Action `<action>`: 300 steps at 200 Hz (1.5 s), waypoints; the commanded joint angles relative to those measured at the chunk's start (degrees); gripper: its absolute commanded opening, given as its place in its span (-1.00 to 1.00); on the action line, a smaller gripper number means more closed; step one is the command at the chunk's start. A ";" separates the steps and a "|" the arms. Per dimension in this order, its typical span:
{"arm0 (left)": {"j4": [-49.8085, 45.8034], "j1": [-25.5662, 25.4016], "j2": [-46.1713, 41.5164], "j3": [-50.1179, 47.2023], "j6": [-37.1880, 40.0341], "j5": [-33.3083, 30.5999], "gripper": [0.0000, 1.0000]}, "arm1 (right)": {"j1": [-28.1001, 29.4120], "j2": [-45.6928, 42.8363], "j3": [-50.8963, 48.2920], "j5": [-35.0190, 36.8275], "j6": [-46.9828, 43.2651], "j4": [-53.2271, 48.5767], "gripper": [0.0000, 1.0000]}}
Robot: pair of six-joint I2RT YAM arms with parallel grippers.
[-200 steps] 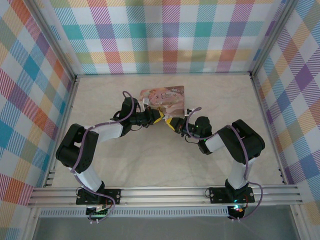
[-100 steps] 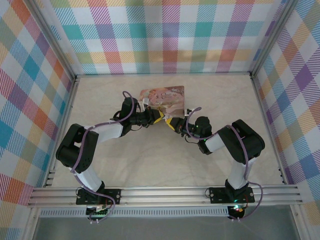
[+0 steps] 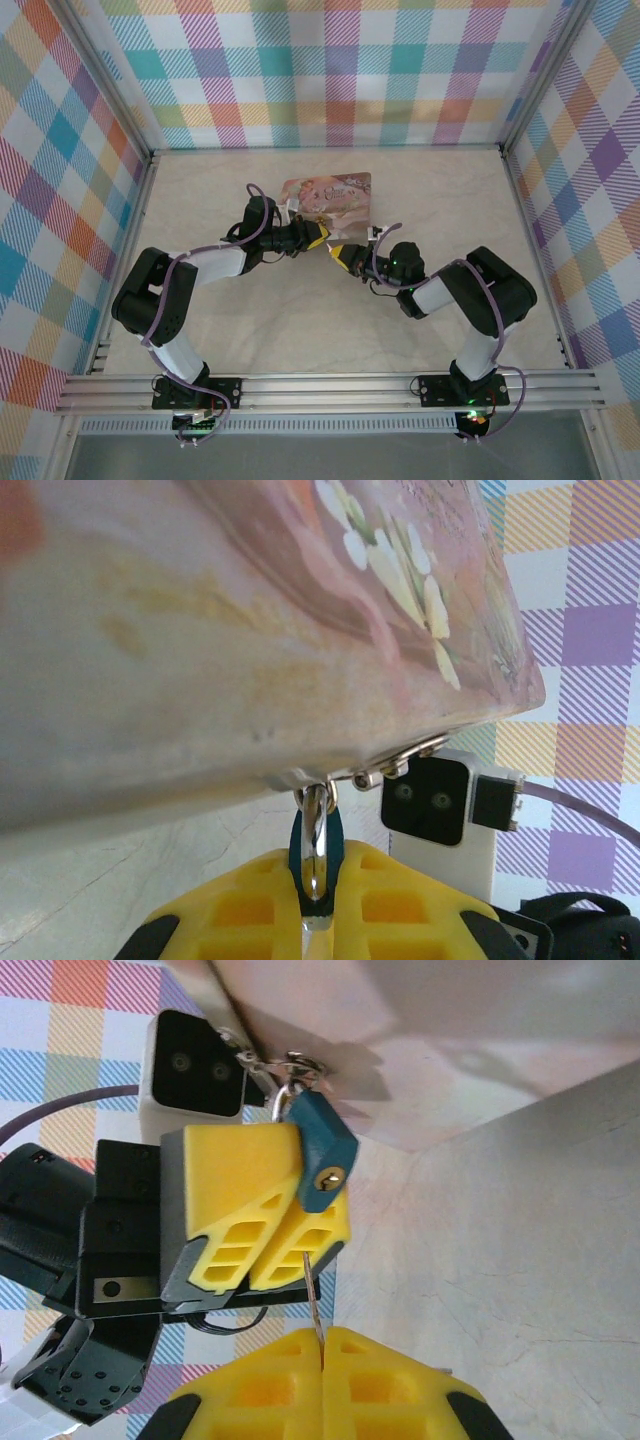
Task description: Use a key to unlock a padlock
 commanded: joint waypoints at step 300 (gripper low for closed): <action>4.66 -0.13 -2.73 -1.72 -1.40 6.30 -0.80 | 0.43 1.56 4.28 4.61 -1.94 -2.16 -1.00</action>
